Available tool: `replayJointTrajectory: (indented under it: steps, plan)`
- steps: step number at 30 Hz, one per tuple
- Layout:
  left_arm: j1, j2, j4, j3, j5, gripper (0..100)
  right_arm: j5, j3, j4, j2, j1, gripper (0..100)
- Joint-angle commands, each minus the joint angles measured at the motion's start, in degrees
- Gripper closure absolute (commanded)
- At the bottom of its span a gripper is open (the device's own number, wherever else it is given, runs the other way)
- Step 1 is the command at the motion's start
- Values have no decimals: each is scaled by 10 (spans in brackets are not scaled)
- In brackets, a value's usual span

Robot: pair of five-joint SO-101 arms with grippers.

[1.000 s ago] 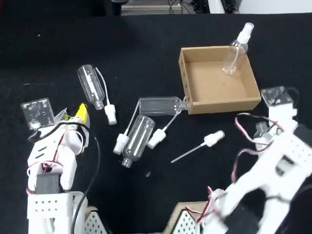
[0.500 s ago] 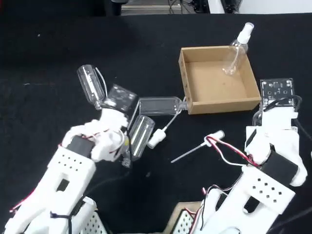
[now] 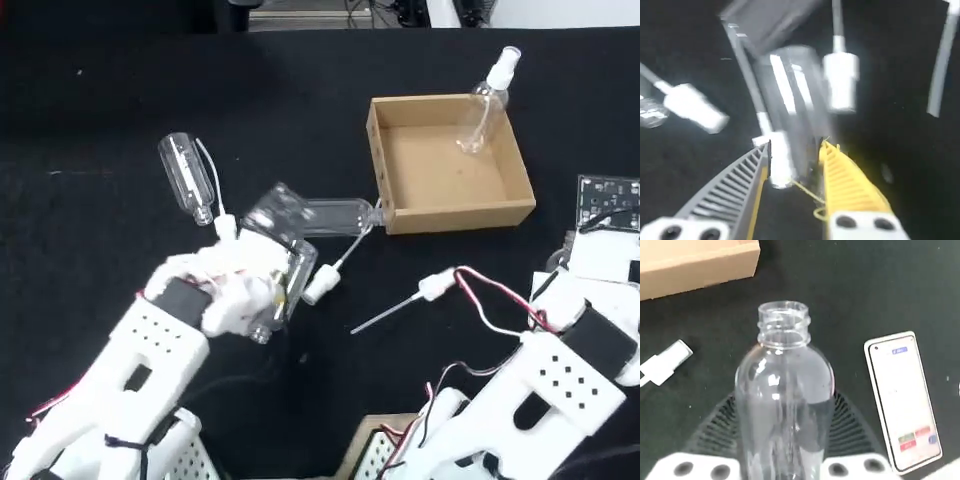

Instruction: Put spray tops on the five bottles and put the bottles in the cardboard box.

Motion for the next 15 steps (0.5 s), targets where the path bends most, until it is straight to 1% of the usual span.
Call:
replayJointTrajectory:
  steps: [1, 3, 4, 5, 9, 12, 15]
  plan:
    - [-115, 2, -43, -4, 5, 848, -6, -15, -3, 6, 9, 988]
    - [-173, 2, -77, 17, 50, 848, -7, -12, -4, 5, 8, 988]
    - [-182, 2, -87, 28, 66, 847, -7, -7, -5, 3, 8, 988]
    - [-178, 2, -88, 38, 68, 847, -7, -4, -5, 3, 6, 988]
    - [-128, 3, -94, 74, 26, 847, -6, 15, -4, 2, -18, 988]
    - [-133, 7, -103, 79, 25, 846, -4, 25, -4, 1, -23, 988]
    - [-145, 40, -105, 76, 25, 830, -4, 27, -4, 1, -19, 988]
